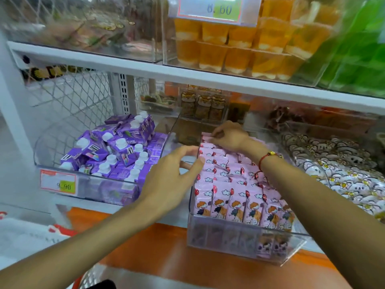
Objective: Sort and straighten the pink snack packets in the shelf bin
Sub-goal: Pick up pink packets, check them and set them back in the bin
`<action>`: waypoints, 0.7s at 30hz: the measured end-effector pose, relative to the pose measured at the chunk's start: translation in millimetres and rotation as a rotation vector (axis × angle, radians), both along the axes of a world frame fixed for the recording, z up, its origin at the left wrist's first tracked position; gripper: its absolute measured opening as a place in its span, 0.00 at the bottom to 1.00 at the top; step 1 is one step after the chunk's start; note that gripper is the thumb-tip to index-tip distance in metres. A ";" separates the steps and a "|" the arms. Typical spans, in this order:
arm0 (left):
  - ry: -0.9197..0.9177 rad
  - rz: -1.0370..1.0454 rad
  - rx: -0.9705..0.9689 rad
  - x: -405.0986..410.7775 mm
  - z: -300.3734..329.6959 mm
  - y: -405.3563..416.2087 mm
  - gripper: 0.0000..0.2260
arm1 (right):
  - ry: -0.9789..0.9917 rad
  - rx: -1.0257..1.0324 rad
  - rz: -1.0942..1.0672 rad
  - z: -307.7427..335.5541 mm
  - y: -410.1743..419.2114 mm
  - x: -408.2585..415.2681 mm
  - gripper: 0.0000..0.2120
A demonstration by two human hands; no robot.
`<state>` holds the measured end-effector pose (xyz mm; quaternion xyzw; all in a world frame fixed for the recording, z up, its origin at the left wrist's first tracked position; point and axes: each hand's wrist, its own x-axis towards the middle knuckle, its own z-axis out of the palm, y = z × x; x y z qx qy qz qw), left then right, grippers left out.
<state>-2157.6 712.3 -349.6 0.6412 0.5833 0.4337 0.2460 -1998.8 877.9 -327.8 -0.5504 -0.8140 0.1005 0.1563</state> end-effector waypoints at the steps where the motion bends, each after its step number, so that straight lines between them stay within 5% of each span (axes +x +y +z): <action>1: 0.007 0.004 0.001 -2.0 -1.6 -3.6 0.13 | 0.046 0.012 -0.015 0.3 -2.1 0.1 0.07; 5: -0.023 -0.009 -0.025 -4.5 -6.5 -11.9 0.12 | 0.435 0.156 -0.137 3.9 -10.6 -7.9 0.06; 11: -0.105 0.042 -0.035 -3.6 8.5 -8.6 0.06 | 1.427 0.202 -0.431 29.6 -60.2 -6.9 0.07; 15: -0.127 0.007 0.135 4.7 33.7 -9.2 0.13 | 1.572 -0.025 -0.411 42.8 -117.1 12.6 0.03; 21: -0.091 -0.311 0.047 12.6 28.7 -40.7 0.19 | 1.493 -0.269 -0.198 32.1 -181.2 25.8 0.04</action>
